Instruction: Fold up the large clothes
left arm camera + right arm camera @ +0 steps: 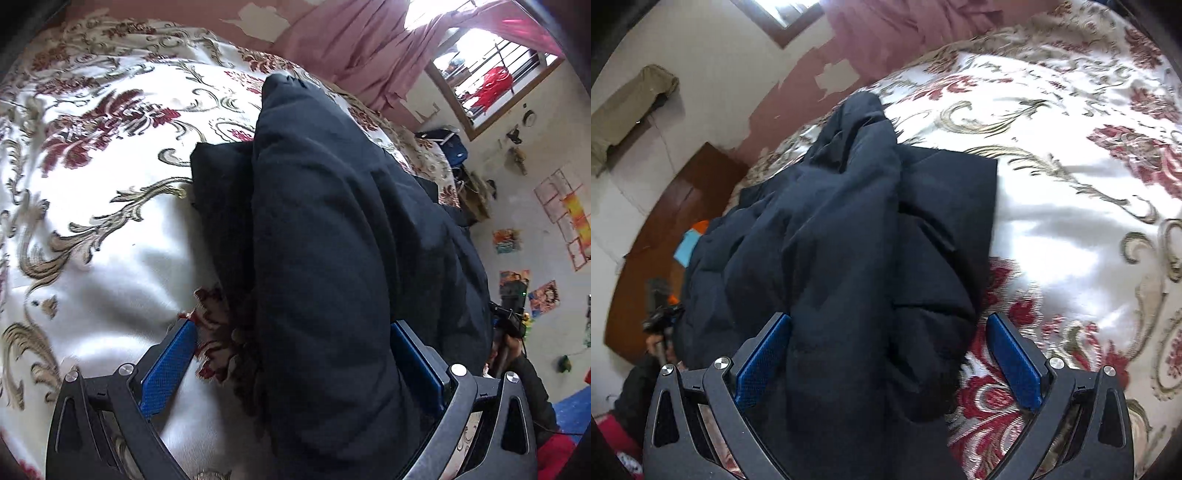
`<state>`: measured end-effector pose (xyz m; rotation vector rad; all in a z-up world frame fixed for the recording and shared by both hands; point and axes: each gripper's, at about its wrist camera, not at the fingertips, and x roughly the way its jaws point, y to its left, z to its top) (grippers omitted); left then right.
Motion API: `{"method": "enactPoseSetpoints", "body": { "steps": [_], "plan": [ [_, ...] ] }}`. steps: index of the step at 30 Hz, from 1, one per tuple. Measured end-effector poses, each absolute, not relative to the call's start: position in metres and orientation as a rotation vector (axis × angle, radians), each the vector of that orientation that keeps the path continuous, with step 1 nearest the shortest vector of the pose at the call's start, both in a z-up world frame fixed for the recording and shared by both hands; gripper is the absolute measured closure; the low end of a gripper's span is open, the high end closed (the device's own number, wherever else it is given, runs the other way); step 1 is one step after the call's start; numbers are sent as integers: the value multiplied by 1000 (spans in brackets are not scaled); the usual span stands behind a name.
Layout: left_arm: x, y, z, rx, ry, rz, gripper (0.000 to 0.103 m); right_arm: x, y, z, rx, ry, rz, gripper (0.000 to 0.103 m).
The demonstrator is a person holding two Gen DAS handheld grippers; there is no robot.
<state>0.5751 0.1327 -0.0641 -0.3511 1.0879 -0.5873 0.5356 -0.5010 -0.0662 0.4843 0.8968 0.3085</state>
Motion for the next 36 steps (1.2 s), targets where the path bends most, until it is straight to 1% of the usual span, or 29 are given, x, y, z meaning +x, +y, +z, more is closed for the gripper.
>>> {"method": "enactPoseSetpoints", "body": {
  "steps": [4, 8, 12, 13, 14, 16, 17, 18, 20, 21, 23, 26, 29, 32, 36],
  "plan": [
    [579, 126, -70, -322, 1070, -629, 0, 543, -492, -69, 483, 921, 364, 1],
    [579, 119, -70, -320, 1093, -630, 0, 550, -495, -71, 561, 951, 337, 1],
    [578, 110, -66, -295, 1105, -647, 0, 550, -490, -76, 575, 966, 331, 1],
    [576, 108, -65, -298, 1102, -649, 6, 548, -490, -78, 590, 963, 327, 1],
    [575, 106, -62, -314, 1095, -664, 22, 545, -489, -80, 600, 956, 321, 1],
    [572, 101, -58, -339, 1098, -664, 33, 542, -486, -85, 597, 950, 307, 2],
    [572, 98, -56, -329, 1099, -652, 38, 541, -484, -84, 586, 951, 294, 8],
    [571, 95, -53, -317, 1095, -644, 41, 539, -480, -84, 579, 953, 290, 11],
    [568, 94, -49, -320, 1090, -625, 54, 534, -475, -82, 589, 951, 293, 28],
    [567, 93, -47, -333, 1088, -614, 58, 533, -474, -82, 598, 948, 298, 33],
    [565, 90, -43, -349, 1088, -587, 69, 528, -472, -80, 613, 938, 307, 50],
    [561, 82, -30, -332, 1094, -532, 78, 521, -463, -73, 612, 919, 298, 65],
    [557, 71, -12, -309, 1093, -499, 83, 514, -457, -55, 599, 883, 302, 76],
    [545, 59, 14, -244, 1049, -504, 84, 504, -447, -31, 575, 836, 318, 81],
    [523, 58, 42, -216, 1020, -510, 85, 486, -441, 4, 547, 777, 348, 82]
  ]
}}
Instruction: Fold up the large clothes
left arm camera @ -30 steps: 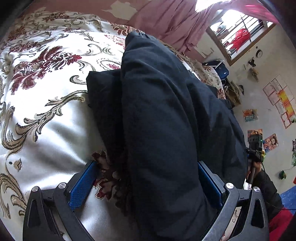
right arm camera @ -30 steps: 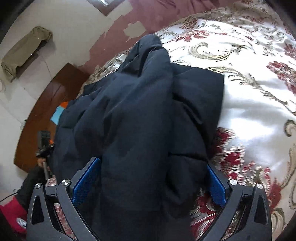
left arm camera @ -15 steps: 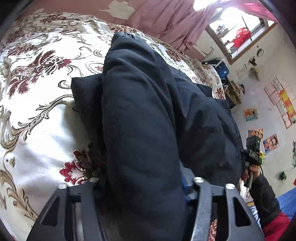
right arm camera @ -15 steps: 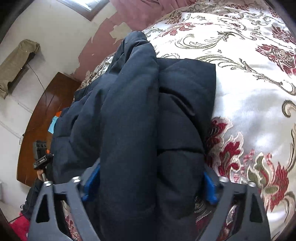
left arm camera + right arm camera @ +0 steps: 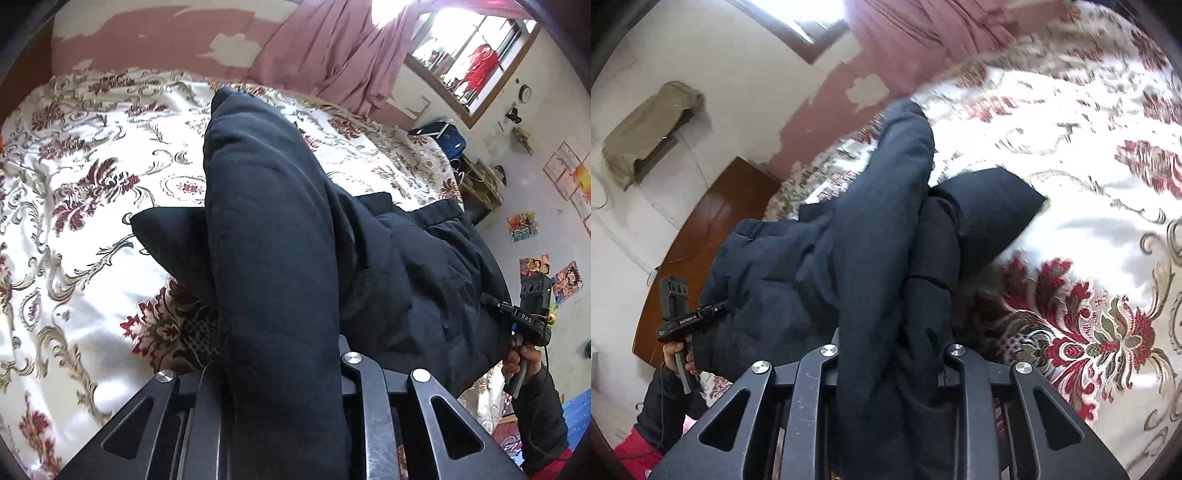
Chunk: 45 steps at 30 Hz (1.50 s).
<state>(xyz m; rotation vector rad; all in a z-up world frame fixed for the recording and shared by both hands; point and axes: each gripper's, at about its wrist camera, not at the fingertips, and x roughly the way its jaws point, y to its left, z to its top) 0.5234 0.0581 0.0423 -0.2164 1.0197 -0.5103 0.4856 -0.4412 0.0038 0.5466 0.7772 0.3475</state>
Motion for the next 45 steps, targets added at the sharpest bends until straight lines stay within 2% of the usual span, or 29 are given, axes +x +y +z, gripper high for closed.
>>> {"method": "enactPoseSetpoints", "body": {
  "steps": [7, 12, 19, 21, 24, 26, 27, 29, 30, 32, 35, 40, 45],
  "plan": [
    [466, 82, 82, -206, 966, -524, 85, 437, -440, 54, 484, 713, 392, 82],
    [436, 90, 84, -196, 953, -521, 85, 404, -441, 66, 449, 697, 388, 83],
    [417, 92, 33, -219, 995, -507, 84, 378, -439, 15, 423, 748, 324, 82],
    [413, 91, 20, -196, 994, -507, 82, 377, -439, 1, 406, 767, 273, 79],
    [411, 93, 9, -177, 1010, -463, 74, 379, -447, -18, 412, 813, 187, 65],
    [412, 97, 3, -180, 1039, -423, 65, 379, -450, -23, 409, 816, 146, 54],
    [412, 100, 0, -191, 1051, -398, 62, 377, -448, -22, 399, 814, 134, 51],
    [410, 106, -3, -185, 1069, -329, 37, 374, -444, -19, 359, 806, 101, 43],
    [409, 108, -3, -174, 1062, -320, 34, 373, -441, -17, 335, 803, 76, 39],
    [402, 111, 3, -137, 1008, -291, 14, 372, -436, -13, 294, 801, 46, 21],
    [388, 117, 20, -102, 885, -237, 0, 364, -433, -1, 257, 764, 8, 14],
    [364, 114, 42, -80, 756, -178, 0, 335, -422, 31, 149, 599, -77, 5],
    [331, 94, 64, -79, 618, -223, 0, 304, -402, 64, 96, 432, -94, 3]
  ]
}}
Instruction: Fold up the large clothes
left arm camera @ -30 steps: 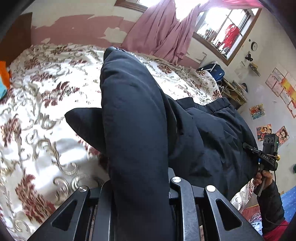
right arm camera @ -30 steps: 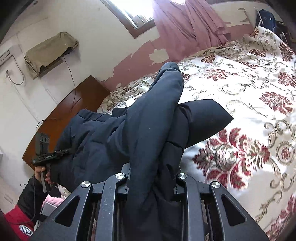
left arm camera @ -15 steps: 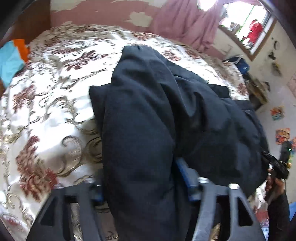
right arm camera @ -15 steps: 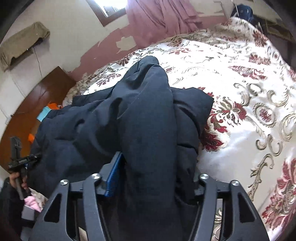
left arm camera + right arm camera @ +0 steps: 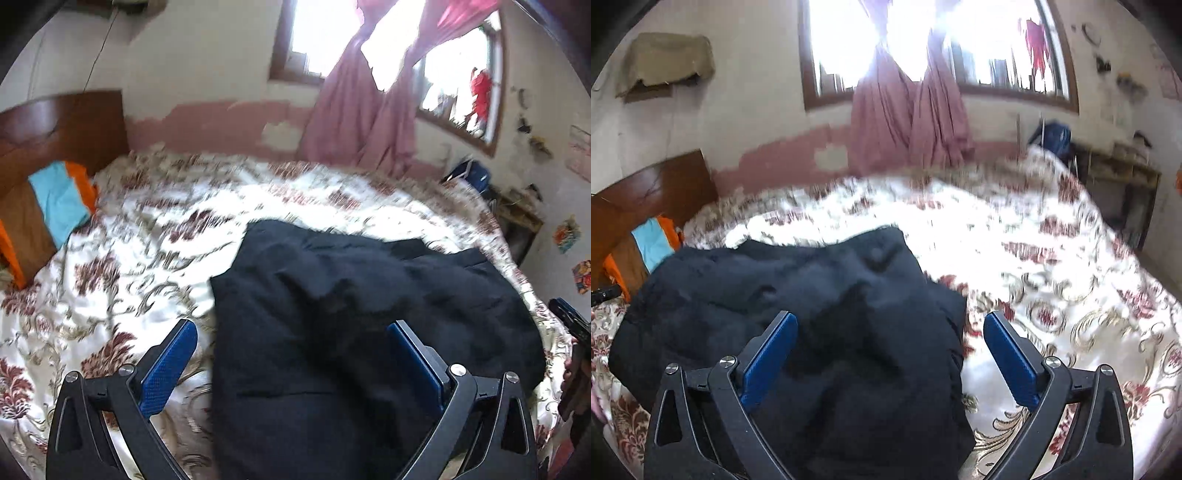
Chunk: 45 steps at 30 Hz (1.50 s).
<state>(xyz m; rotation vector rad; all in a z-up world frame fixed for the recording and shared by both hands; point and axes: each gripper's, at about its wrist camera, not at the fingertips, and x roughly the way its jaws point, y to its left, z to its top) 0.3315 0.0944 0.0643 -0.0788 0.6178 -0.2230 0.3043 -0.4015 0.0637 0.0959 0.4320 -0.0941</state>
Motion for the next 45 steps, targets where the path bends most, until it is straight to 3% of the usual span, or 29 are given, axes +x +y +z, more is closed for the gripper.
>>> {"method": "enactPoseSetpoints", "body": {
  "steps": [19, 45],
  "plan": [
    [202, 4, 119, 44, 303, -167, 0, 207, -337, 99, 69, 211, -36, 2],
    [119, 23, 98, 29, 337, -80, 0, 112, -276, 89, 68, 175, 31, 2]
  ]
}}
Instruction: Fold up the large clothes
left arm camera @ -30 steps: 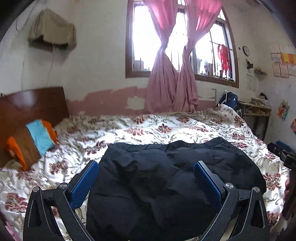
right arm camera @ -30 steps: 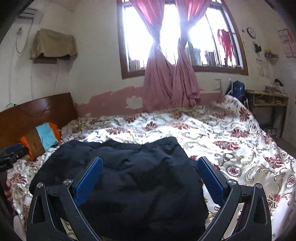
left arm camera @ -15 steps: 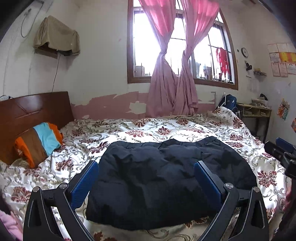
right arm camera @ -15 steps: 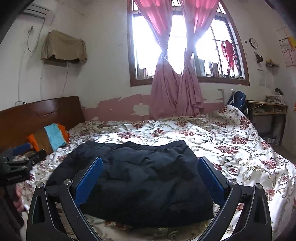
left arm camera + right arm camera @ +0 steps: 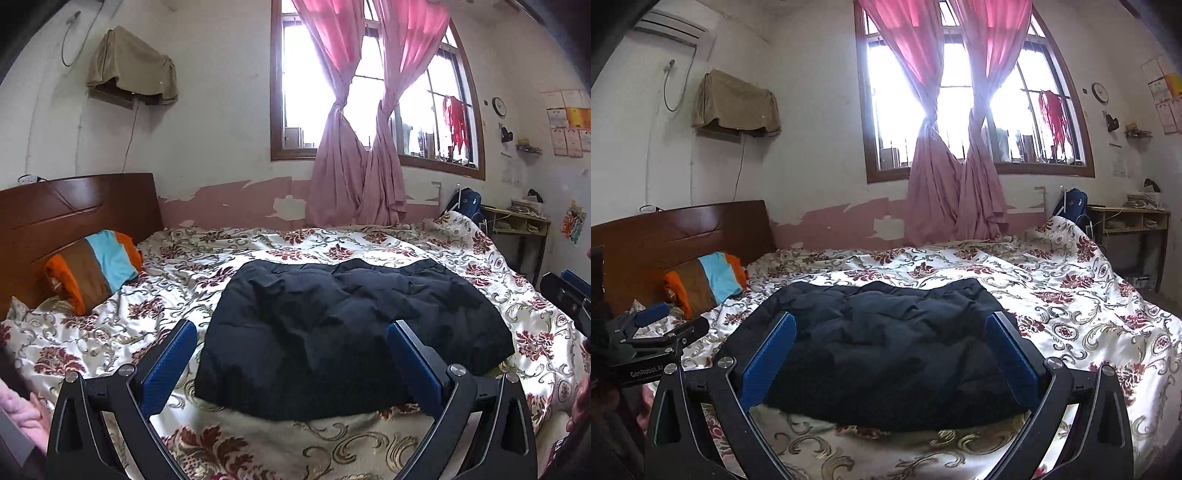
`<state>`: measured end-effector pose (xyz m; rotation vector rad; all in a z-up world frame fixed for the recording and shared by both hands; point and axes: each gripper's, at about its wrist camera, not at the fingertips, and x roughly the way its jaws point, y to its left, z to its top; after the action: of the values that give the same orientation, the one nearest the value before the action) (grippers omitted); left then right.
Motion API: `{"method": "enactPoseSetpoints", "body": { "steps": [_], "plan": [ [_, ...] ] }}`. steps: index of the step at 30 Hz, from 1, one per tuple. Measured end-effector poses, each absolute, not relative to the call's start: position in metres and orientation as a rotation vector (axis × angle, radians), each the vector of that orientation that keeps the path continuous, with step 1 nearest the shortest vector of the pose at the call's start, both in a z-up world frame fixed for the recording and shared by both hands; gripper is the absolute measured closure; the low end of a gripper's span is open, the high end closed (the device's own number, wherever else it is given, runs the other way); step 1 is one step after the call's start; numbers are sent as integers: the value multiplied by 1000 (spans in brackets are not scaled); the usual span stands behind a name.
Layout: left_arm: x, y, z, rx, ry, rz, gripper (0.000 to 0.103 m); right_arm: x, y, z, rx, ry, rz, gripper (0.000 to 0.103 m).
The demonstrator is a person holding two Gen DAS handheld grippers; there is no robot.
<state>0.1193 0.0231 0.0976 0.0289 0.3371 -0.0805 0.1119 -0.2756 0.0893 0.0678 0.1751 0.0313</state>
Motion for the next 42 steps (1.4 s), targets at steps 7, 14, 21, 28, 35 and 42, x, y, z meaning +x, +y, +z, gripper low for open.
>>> {"method": "enactPoseSetpoints", "body": {
  "steps": [7, 14, 21, 28, 35, 42],
  "plan": [
    [103, 30, 90, 28, 323, -51, 0, 97, -267, 76, 56, 156, 39, 2],
    [99, 30, 84, 27, 314, -54, 0, 92, -269, 68, 40, 153, 9, 2],
    [97, 32, 75, 13, 332, -60, 0, 87, -264, 59, 39, 173, 5, 2],
    [94, 37, 55, 16, 386, -68, 0, 79, -261, 45, 25, 184, 10, 2],
    [89, 42, 37, 6, 426, -62, 0, 76, -261, 32, 27, 214, 18, 2],
    [83, 46, 19, -11, 434, -52, 0, 77, -260, 8, 30, 264, 9, 2]
  ]
}}
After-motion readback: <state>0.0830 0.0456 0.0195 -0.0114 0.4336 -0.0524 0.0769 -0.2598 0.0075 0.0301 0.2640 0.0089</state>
